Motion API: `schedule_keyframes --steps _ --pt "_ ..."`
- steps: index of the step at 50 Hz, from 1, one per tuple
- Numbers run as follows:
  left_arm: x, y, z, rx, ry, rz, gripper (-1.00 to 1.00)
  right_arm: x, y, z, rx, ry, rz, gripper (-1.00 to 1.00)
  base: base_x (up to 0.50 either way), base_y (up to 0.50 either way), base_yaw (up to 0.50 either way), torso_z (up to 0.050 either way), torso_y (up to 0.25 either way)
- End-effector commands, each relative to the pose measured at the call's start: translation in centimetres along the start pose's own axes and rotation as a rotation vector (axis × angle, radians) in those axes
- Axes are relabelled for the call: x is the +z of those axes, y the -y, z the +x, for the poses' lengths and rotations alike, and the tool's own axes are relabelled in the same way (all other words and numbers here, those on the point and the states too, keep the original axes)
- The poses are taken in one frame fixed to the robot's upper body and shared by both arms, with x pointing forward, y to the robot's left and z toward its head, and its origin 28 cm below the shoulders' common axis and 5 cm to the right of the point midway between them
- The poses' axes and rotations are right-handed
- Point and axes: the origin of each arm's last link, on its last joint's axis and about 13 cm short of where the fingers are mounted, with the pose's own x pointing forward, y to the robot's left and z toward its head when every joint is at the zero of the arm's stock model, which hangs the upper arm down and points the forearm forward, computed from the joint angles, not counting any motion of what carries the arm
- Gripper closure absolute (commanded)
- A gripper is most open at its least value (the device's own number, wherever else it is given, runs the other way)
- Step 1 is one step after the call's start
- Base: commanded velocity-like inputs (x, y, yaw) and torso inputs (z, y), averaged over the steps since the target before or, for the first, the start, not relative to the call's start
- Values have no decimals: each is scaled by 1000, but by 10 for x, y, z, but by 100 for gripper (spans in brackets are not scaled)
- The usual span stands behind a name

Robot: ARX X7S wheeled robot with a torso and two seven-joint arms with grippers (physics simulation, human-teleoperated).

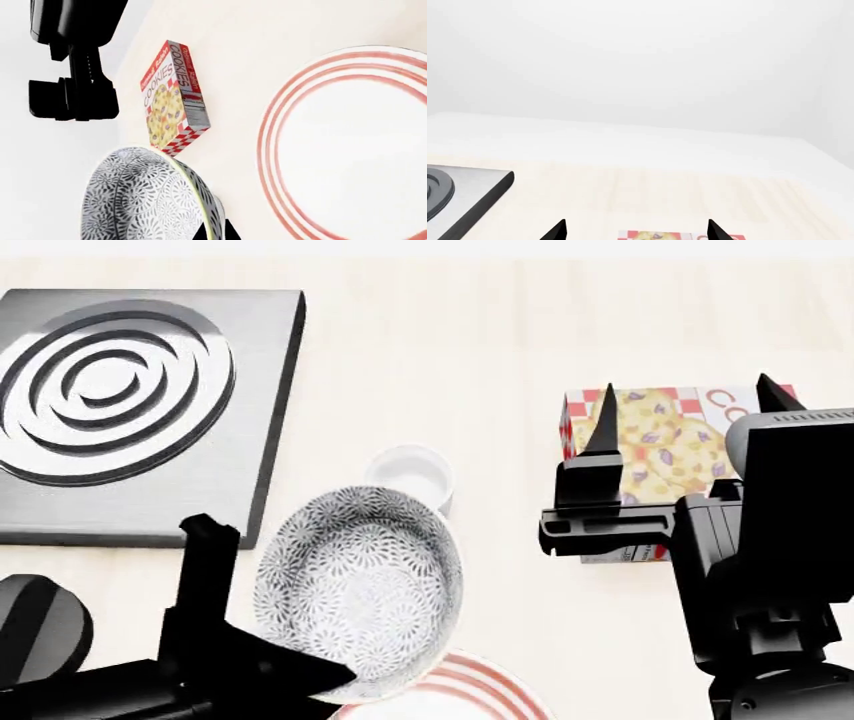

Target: Pick the akita bowl on the stove and place it on the plate.

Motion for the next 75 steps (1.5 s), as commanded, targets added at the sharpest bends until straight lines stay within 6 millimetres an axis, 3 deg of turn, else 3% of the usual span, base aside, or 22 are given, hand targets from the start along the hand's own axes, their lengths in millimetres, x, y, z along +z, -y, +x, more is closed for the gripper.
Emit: schedule_keyframes --steps 1,28,75 --pt "7 2 0 -18 11 65 100 -1 0 0 0 0 0 -100 0 0 0 0 0" --pt "23 16 22 -60 54 118 100 0 0 0 1 1 0 -100 0 0 0 0 0" --pt "6 51 47 -138 -8 73 100 -1 0 0 2 1 -1 -100 0 0 0 0 0"
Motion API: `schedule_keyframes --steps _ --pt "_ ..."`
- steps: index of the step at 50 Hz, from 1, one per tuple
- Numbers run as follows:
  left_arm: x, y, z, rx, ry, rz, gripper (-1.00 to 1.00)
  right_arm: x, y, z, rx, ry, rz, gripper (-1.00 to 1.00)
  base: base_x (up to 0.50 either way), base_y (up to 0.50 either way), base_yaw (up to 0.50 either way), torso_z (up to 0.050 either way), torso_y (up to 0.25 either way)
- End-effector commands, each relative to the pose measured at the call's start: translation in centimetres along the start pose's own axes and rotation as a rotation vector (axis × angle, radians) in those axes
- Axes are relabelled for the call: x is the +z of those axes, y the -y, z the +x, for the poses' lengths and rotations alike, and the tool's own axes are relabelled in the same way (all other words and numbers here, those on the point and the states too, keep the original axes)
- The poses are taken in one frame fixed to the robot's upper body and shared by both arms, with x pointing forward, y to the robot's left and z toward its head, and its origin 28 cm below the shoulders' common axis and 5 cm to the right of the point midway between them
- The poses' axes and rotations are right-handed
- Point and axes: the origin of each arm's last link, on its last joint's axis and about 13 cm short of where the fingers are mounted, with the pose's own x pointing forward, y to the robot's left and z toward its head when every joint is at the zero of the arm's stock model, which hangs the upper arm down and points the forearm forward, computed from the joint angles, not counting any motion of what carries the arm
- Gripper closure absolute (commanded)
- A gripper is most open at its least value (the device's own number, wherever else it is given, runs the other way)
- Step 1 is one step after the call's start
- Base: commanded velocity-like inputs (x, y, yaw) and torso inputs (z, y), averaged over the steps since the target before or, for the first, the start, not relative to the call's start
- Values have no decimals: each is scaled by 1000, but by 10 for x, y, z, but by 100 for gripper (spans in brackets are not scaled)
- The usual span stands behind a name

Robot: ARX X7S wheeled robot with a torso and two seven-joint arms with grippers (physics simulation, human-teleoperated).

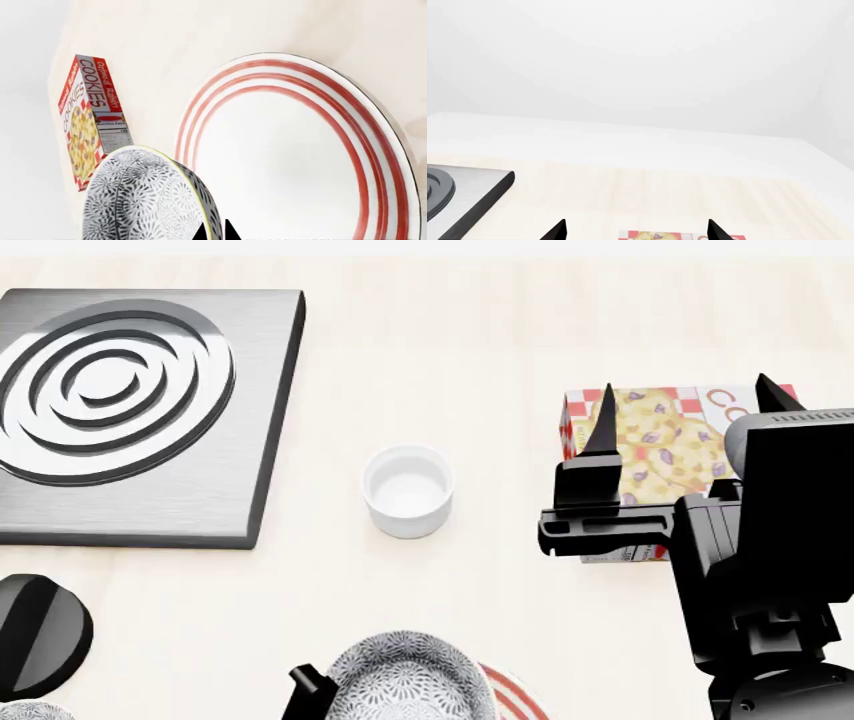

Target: Pick the akita bowl on the stove and place it on the plate.

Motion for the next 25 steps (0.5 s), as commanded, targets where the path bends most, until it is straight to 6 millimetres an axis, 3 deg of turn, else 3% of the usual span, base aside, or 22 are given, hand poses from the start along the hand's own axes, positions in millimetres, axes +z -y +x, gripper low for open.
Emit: schedule_keyframes --steps 1,25 --pt "-3 3 4 31 -10 1 100 0 0 0 0 0 0 -100 0 0 0 0 0" --pt "-5 7 11 26 -15 -2 100 0 0 0 1 -1 1 -100 0 0 0 0 0"
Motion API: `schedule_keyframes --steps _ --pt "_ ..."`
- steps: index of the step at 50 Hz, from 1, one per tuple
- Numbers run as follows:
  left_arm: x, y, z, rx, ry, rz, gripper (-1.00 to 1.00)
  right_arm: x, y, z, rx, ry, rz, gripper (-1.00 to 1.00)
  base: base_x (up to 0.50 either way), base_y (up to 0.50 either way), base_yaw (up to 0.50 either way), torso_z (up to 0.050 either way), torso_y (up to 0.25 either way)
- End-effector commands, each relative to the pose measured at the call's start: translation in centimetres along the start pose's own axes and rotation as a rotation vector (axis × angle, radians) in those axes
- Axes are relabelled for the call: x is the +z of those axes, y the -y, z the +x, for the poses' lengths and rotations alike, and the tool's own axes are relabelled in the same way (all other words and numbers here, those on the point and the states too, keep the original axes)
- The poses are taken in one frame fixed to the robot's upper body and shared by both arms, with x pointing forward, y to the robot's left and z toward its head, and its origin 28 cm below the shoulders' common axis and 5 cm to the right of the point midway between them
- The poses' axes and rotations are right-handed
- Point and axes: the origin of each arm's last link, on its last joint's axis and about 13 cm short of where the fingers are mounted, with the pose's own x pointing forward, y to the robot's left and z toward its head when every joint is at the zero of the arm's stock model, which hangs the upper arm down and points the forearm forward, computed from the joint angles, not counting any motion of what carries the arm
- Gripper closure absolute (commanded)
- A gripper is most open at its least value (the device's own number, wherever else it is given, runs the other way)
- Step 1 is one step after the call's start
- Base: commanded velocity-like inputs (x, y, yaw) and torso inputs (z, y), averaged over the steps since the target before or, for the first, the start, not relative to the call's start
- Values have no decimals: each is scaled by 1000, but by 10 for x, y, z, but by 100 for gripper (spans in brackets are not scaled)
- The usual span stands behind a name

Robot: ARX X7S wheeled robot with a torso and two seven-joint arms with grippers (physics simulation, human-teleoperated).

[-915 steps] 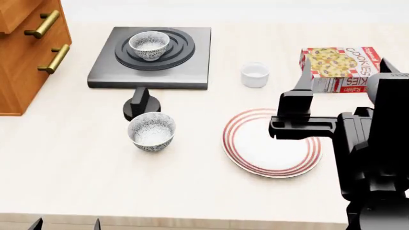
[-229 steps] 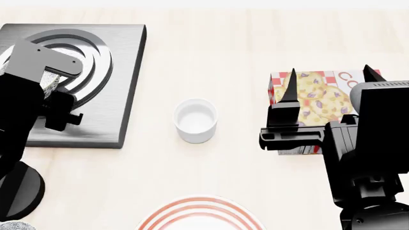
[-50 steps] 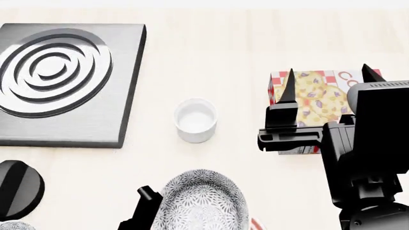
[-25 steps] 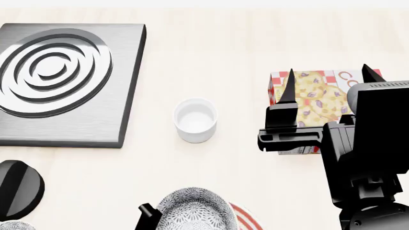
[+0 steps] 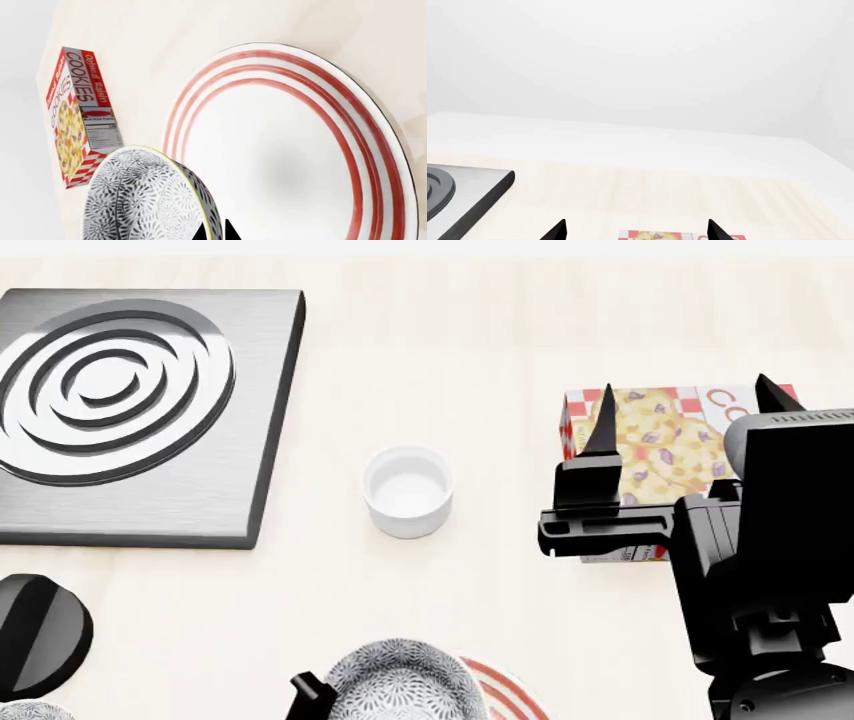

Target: Pick the akita bowl on the stove and place it on the plate.

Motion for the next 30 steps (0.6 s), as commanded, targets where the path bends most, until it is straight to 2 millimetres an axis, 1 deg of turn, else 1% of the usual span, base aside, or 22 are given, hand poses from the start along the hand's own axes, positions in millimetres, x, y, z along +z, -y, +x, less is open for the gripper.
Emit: schedule_keyframes --steps 1,7,19,30 --pt "0 0 3 37 0 9 100 0 0 0 0 -1 0 -100 0 0 0 0 0" --pt "0 3 7 28 2 11 100 0 0 0 0 0 0 -100 0 0 0 3 0" --pt "3 4 9 31 12 16 100 1 0 0 0 0 1 -100 0 0 0 0 0" --pt "2 6 14 38 13 21 100 0 0 0 0 -1 1 -100 0 0 0 0 1"
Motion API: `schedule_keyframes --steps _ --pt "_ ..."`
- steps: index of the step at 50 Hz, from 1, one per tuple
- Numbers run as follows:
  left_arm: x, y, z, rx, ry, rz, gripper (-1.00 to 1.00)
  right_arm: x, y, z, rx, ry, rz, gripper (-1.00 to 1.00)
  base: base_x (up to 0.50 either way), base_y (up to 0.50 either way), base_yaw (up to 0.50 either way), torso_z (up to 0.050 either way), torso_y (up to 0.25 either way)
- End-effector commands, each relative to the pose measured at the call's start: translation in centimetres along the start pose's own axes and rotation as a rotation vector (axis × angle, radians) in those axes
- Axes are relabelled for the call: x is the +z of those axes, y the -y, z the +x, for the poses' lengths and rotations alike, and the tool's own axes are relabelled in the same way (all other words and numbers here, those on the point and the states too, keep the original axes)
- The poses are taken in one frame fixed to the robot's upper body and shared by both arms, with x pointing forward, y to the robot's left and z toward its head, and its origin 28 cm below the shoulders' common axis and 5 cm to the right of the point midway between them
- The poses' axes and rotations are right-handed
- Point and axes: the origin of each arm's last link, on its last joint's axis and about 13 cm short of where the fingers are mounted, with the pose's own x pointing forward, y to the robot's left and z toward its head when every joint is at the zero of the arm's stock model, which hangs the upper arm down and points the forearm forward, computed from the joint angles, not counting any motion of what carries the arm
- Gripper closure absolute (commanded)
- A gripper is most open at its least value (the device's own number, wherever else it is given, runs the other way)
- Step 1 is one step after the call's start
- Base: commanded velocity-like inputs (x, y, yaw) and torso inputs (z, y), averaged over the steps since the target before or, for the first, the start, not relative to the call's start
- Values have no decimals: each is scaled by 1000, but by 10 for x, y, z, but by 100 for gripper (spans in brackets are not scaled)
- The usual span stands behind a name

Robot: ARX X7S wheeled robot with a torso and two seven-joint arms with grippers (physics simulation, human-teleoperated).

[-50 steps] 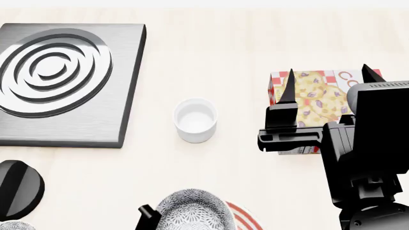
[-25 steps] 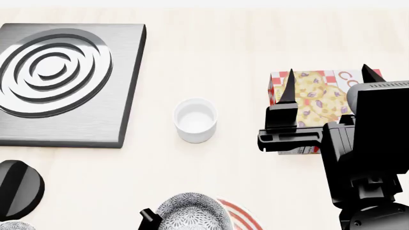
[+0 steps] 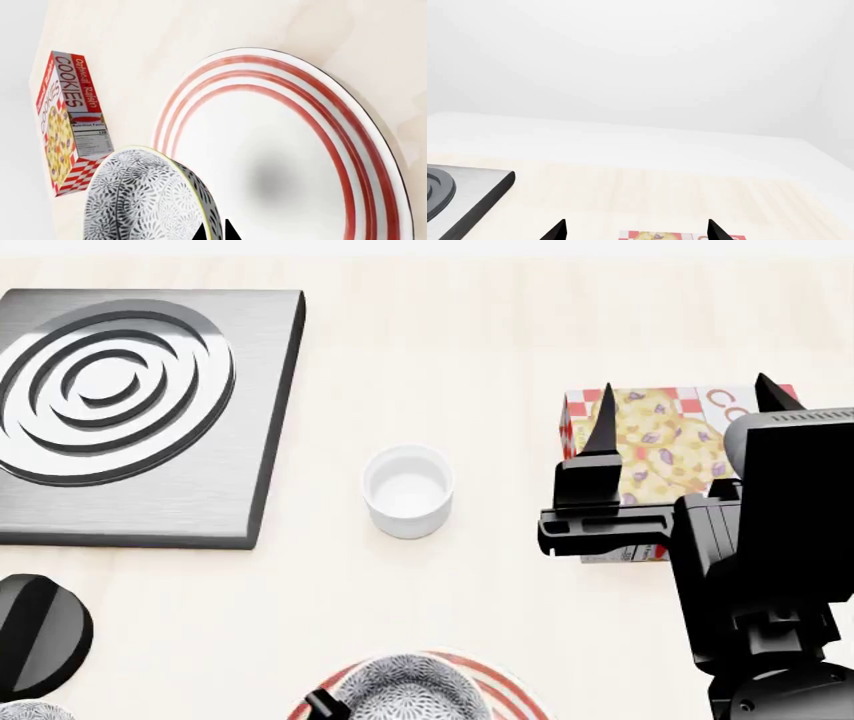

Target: Pick the akita bowl on the stove and place it on the plate.

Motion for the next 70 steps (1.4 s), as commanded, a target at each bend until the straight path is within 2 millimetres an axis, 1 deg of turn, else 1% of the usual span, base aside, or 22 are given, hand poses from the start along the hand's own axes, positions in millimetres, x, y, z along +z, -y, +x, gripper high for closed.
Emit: schedule_keyframes --steps 1,40,70 --pt "1 -2 3 47 5 15 100 -1 0 0 0 0 0 -100 0 0 0 0 0" --pt "5 8 14 59 26 16 100 -1 0 0 1 0 0 -100 0 0 0 0 0" --pt "6 15 17 60 26 7 100 -1 0 0 1 0 -1 -100 0 0 0 0 0"
